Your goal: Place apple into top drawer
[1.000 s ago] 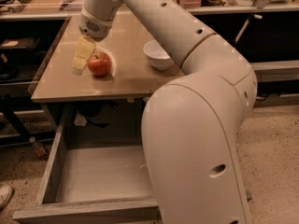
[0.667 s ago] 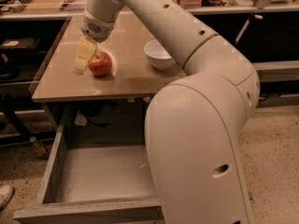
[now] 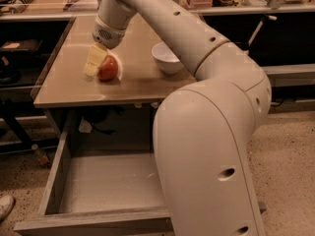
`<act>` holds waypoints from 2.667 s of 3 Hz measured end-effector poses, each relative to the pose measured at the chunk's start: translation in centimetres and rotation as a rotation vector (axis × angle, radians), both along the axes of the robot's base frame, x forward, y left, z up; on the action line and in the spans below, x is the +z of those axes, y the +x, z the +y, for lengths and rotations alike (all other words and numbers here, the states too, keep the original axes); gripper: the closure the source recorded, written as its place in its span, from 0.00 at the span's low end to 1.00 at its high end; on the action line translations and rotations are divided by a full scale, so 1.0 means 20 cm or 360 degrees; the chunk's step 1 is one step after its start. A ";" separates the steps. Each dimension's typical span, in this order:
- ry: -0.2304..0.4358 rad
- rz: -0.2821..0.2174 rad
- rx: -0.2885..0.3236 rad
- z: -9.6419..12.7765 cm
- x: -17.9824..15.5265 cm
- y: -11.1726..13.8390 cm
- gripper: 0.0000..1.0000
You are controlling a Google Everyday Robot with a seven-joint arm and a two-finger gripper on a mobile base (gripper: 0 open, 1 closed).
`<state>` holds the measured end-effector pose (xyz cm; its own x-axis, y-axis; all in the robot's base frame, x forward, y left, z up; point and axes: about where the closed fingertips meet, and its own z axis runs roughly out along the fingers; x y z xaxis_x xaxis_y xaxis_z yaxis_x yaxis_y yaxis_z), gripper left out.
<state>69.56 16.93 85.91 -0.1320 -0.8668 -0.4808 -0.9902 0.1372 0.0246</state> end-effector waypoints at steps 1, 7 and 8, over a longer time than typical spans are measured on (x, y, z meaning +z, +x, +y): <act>-0.0032 -0.0020 -0.0027 -0.04 -0.04 0.03 0.00; -0.0069 -0.0018 -0.0025 -0.06 -0.13 0.05 0.89; -0.0069 -0.0018 -0.0025 -0.06 -0.13 0.05 1.00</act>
Offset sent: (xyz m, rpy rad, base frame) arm 0.0104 -0.0248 -0.0237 -0.0497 -0.0184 -0.0414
